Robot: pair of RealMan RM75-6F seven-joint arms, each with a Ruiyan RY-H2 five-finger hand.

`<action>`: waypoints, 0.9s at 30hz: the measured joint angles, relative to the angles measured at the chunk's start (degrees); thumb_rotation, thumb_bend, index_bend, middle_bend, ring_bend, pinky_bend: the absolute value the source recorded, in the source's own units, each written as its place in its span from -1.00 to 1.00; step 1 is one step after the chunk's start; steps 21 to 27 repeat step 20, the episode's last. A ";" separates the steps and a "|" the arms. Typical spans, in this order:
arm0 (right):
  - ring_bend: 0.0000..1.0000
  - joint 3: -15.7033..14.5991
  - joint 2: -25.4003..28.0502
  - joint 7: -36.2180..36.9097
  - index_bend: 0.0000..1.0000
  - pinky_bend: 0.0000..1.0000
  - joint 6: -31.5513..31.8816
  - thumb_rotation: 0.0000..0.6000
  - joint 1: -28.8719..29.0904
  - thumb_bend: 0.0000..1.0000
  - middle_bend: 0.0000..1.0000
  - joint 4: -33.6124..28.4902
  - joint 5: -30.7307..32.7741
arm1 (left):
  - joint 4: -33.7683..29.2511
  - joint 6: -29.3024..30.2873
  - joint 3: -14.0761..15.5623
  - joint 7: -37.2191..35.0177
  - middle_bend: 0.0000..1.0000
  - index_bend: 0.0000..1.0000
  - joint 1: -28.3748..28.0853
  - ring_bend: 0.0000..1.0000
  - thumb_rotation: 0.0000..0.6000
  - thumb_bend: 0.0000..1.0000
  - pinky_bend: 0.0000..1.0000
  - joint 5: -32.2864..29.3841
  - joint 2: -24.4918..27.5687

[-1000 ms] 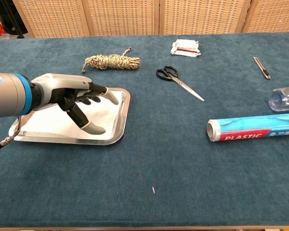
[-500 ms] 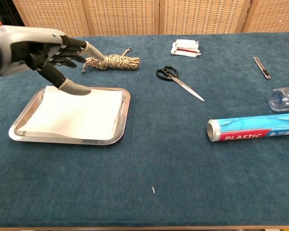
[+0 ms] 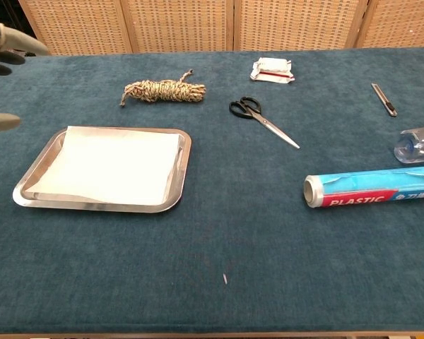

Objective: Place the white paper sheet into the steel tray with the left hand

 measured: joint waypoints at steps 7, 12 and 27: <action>-1.00 -0.27 -0.45 -0.69 -0.33 -1.00 -0.56 1.00 0.20 -1.00 -0.99 0.01 -0.13 | 9.67 10.31 4.17 -2.49 -1.00 -0.72 8.59 -1.00 1.00 -0.52 -1.00 10.49 -1.50; -1.00 -0.40 -0.62 -0.89 -0.33 -1.00 -0.91 1.00 0.31 -1.00 -0.99 -0.11 -0.12 | 16.16 13.76 5.15 -4.74 -1.00 -0.72 12.67 -1.00 1.00 -0.52 -1.00 13.10 -3.77; -1.00 -0.74 -1.33 -2.12 -0.33 -1.00 -2.40 1.00 0.83 -1.00 -0.99 -0.10 0.18 | 22.80 15.59 5.01 -5.02 -1.00 -0.72 15.23 -1.00 1.00 -0.51 -1.00 14.59 -5.71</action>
